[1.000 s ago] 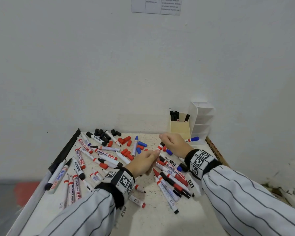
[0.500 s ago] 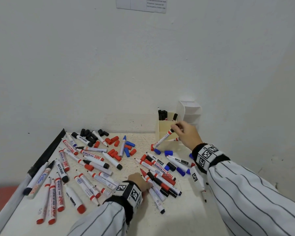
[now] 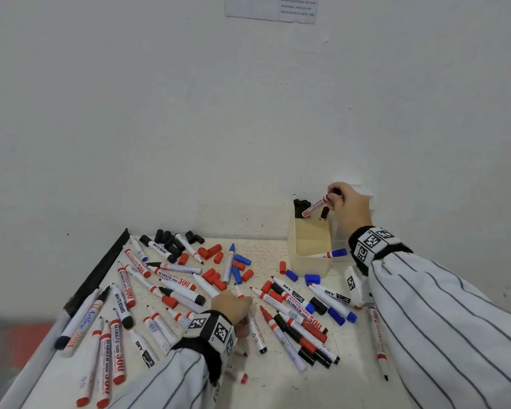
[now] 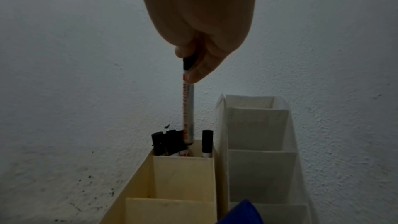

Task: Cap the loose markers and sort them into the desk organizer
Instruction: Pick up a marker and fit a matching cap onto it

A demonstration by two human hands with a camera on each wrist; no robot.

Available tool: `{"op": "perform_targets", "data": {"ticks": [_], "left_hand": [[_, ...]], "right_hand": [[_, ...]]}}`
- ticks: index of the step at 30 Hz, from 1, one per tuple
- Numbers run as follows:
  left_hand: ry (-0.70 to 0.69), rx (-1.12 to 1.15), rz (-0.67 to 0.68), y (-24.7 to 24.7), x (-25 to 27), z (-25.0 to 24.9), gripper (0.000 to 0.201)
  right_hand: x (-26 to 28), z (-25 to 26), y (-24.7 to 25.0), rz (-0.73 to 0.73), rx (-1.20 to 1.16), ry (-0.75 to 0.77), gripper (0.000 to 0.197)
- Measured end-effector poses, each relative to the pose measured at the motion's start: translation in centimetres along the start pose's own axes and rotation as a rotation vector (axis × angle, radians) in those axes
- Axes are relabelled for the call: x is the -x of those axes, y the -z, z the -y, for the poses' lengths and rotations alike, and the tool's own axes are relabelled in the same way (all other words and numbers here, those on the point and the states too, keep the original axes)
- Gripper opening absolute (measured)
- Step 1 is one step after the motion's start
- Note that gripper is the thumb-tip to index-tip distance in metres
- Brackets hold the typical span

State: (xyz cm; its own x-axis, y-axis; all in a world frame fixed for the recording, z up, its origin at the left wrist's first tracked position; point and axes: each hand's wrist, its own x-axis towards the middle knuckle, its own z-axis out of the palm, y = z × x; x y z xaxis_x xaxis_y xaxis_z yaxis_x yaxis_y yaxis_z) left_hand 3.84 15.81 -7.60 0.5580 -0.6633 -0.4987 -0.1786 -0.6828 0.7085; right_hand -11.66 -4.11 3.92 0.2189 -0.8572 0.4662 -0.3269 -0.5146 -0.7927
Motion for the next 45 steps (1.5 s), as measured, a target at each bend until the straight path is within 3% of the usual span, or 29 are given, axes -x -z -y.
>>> {"op": "perform_targets", "data": {"ticks": [4,9,13,18,22,28,33,38,41,45], "left_hand": [[-0.097,0.065,-0.051,1.6,-0.9,-0.1,0.028],[-0.183,0.132,-0.095,3.6,-1.7,0.1,0.022],[-0.26,0.204,-0.145,5.1,-2.3,1.0,0.018],[-0.205,0.296,-0.184,6.7,-2.5,2.3,0.019],[-0.186,0.329,-0.189,7.7,-2.5,2.9,0.016],[-0.167,0.401,-0.195,8.2,-2.7,3.4,0.018],[-0.197,0.34,-0.326,9.3,-2.8,3.7,0.015],[-0.172,0.283,-0.399,11.6,-3.4,5.1,0.024],[-0.156,0.308,-0.446,13.3,-3.9,5.9,0.022],[-0.099,0.295,-0.478,15.1,-4.8,6.8,0.016]], "right_hand": [[-1.5,-0.6,-0.8,-0.064,0.147,0.011,0.02],[-2.7,-1.6,-2.0,0.008,0.227,-0.039,0.023],[-3.0,-2.6,-3.1,-0.023,0.234,-0.035,0.013],[-3.8,-3.7,-4.8,0.015,0.385,-0.028,0.024],[-3.6,-3.6,-6.1,0.225,0.535,-0.115,0.031],[-3.1,-4.7,-6.3,0.132,0.455,-0.092,0.029],[-3.0,-4.0,-6.8,0.165,0.551,-0.202,0.029],[-1.8,-0.7,-9.7,0.083,0.491,0.021,0.022],[-1.5,1.1,-13.7,0.266,0.389,0.098,0.021],[0.3,3.3,-19.6,0.72,0.324,0.025,0.033]]}}
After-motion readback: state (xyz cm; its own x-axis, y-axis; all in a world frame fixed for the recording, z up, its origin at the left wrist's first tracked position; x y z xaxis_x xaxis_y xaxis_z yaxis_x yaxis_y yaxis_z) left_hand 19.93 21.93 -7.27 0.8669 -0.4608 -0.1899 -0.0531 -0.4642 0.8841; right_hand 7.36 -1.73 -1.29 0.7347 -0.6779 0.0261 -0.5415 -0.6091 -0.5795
